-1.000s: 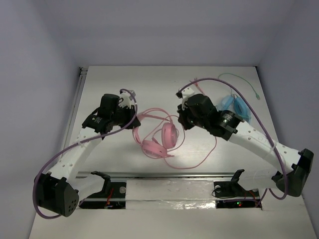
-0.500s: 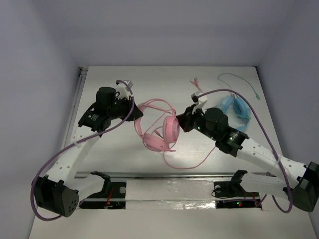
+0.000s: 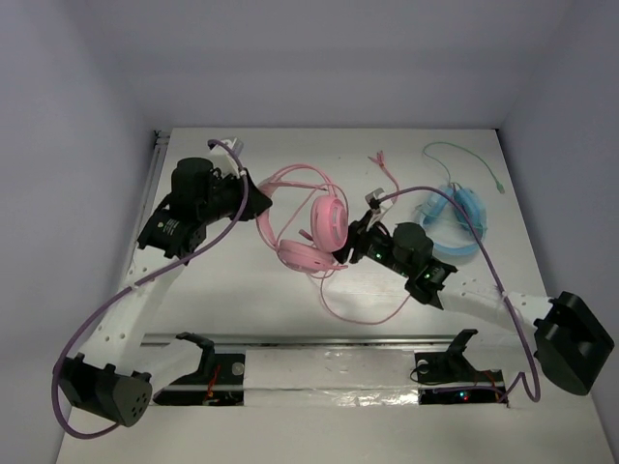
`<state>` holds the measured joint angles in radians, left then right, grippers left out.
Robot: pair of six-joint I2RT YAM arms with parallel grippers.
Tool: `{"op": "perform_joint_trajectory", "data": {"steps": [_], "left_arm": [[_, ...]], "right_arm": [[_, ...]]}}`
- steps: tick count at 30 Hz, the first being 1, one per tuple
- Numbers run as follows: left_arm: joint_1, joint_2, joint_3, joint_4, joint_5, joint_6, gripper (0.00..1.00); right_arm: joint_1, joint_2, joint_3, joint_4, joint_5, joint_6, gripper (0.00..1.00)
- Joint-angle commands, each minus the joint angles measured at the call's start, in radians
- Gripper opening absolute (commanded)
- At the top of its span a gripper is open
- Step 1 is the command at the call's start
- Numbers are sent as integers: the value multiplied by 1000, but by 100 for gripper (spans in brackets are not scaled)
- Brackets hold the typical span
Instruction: Wrap the headphones
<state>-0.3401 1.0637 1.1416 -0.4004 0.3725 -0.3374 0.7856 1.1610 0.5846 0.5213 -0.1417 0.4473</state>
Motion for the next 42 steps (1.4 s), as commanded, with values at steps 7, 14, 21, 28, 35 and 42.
{"op": "perform_joint_trajectory", "data": {"steps": [7,14,21,28,35,42], "left_arm": [[1,1,115,72,39,-113,0],[1,27,185,126,48,-176,0],[10,53,236,150,62,-225,0],[10,82,285,158,74,-276,0],[29,117,389,150,71,-299,0],[49,140,405,193,51,-337,0]], "right_arm": [[-25,85,-86,364,-58,86,52],[-25,181,-123,518,-79,169,52],[-25,290,-146,643,-107,226,52],[-25,374,-132,718,-127,266,52],[-25,454,-166,833,-122,300,52],[-25,497,-173,864,-125,321,51]]}}
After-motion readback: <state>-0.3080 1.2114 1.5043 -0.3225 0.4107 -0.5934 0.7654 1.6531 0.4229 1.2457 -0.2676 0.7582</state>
